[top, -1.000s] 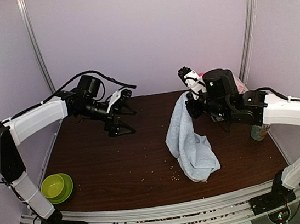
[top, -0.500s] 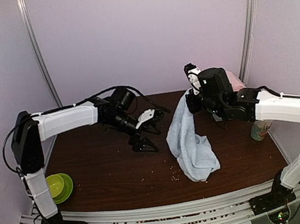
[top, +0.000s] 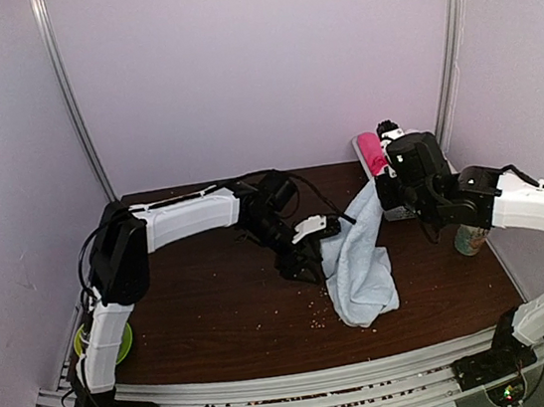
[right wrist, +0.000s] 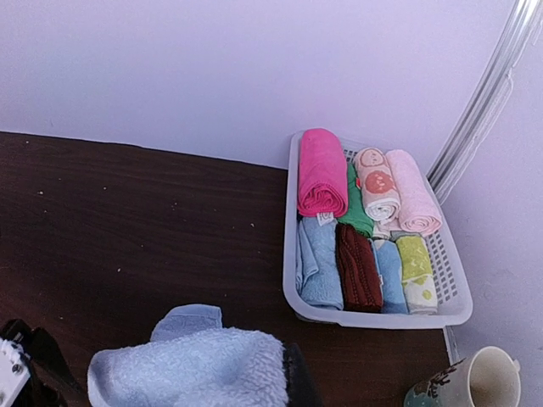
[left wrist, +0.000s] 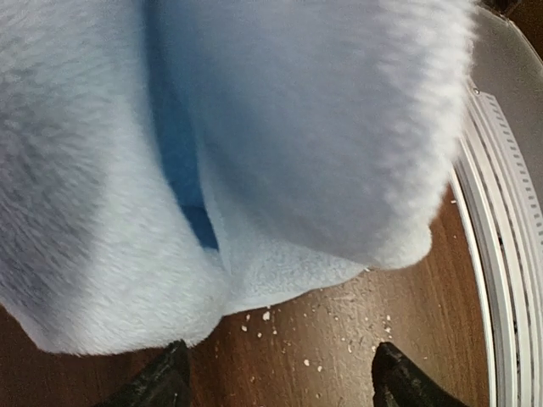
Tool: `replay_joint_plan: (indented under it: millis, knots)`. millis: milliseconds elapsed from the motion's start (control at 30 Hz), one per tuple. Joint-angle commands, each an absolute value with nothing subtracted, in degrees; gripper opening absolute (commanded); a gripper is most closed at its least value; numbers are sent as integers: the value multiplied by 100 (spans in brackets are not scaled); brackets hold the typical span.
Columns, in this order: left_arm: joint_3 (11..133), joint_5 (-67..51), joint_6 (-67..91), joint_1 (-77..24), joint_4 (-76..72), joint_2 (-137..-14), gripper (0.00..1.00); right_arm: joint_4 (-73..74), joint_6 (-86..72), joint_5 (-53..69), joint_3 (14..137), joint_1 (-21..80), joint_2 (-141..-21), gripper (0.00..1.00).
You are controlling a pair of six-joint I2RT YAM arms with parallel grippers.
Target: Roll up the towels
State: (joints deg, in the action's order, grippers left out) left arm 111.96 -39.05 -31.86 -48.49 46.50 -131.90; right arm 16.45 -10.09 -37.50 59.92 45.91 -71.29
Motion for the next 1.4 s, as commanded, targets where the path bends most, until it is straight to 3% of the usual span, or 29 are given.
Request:
replay_joint_plan:
  millis: [0,500,1000,1367]
  knots:
    - [12082,-4159,-2832,-4844,5410,-13993,73,1775,-1196,-4039,5680,4576,-6752,0]
    - [12063,-5626,-1921,-4623,5415,-14441,67,2031,-1344,-4369,5567,4571,-6640,0]
    - [11894,-4731,-439,-4623,3895,-14728,71,1823,-1338,-4176,5518,4573,-6731,0]
    - [12040,-5299,-767,-4768,4129,-14956,68,1792,-1244,-4227,5513,4574,-6647,0]
